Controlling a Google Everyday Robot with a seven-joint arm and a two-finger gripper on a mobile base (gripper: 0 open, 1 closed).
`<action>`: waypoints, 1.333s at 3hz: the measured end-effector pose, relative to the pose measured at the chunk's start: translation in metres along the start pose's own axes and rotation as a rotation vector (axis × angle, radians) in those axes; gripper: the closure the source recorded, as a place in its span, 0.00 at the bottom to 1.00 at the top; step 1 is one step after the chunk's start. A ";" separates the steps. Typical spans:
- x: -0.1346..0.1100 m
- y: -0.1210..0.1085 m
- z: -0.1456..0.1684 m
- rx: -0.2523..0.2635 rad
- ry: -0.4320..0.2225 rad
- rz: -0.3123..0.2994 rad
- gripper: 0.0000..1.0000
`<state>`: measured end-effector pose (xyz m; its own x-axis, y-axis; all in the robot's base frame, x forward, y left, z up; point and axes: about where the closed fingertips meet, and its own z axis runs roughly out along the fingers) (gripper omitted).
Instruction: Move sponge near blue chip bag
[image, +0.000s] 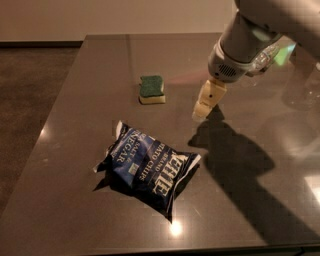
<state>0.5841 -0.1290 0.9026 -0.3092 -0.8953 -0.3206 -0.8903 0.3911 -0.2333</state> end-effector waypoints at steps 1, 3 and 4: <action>-0.017 -0.009 0.029 -0.019 -0.029 0.047 0.00; -0.046 -0.021 0.076 -0.031 -0.067 0.117 0.00; -0.060 -0.024 0.089 -0.037 -0.081 0.135 0.00</action>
Offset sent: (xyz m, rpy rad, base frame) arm 0.0688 0.0560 -0.0609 0.1269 0.0271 -0.1034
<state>0.6538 -0.0659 0.8461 -0.4007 -0.8143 -0.4200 -0.8545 0.4975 -0.1494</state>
